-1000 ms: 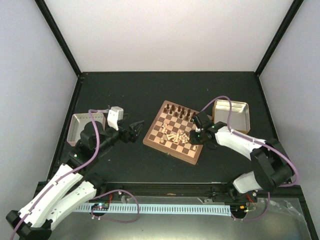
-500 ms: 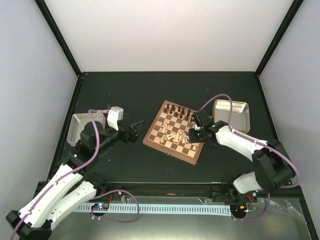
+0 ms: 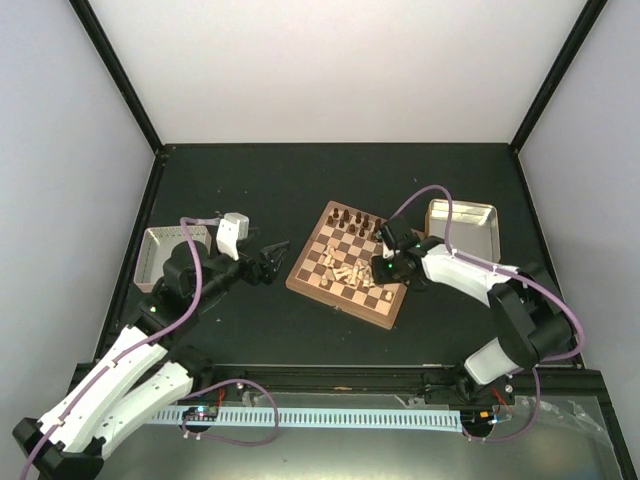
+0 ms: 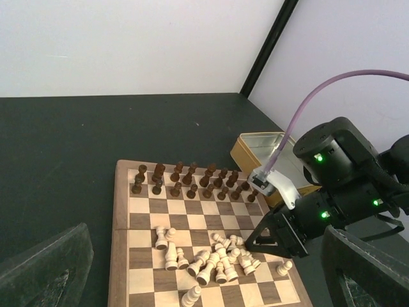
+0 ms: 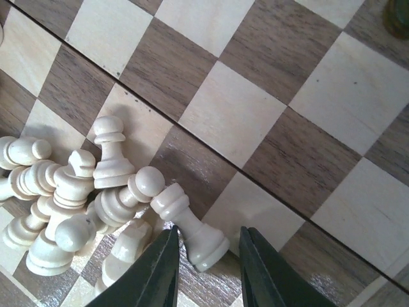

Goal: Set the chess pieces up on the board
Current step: Pick up the chess piece from the chessboard.

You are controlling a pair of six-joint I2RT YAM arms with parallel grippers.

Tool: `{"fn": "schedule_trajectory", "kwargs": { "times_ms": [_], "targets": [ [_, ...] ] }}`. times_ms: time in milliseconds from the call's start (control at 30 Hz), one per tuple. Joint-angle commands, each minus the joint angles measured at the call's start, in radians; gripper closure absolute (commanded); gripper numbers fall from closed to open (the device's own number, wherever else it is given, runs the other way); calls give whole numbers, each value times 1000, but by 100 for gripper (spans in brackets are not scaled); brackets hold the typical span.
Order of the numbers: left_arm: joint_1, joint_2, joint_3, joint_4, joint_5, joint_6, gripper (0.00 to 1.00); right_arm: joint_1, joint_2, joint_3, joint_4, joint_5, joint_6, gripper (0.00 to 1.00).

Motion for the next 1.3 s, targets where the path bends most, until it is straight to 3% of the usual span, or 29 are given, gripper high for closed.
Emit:
{"fn": "schedule_trajectory", "kwargs": {
  "times_ms": [0, 233, 433, 700, 900, 1267],
  "targets": [
    [1, 2, 4, 11, -5, 5, 1, -1, 22, 30, 11, 20, -23, 71],
    [1, 7, 3, 16, -8, 5, 1, 23, 66, 68, -38, 116, -40, 71],
    [1, 6, 1, 11, -10, 8, 1, 37, 68, 72, -69, 162, -35, 83],
    [2, 12, -2, 18, -6, 3, 1, 72, 87, 72, -94, 187, -51, 75],
    [2, 13, -1, 16, -2, -2, 1, 90, 112, 91, -104, 226, -50, 92],
    [1, 35, -40, 114, 122, -63, 1, 90, -150, 28, 113, 196, -71, 94]
  ]
}}
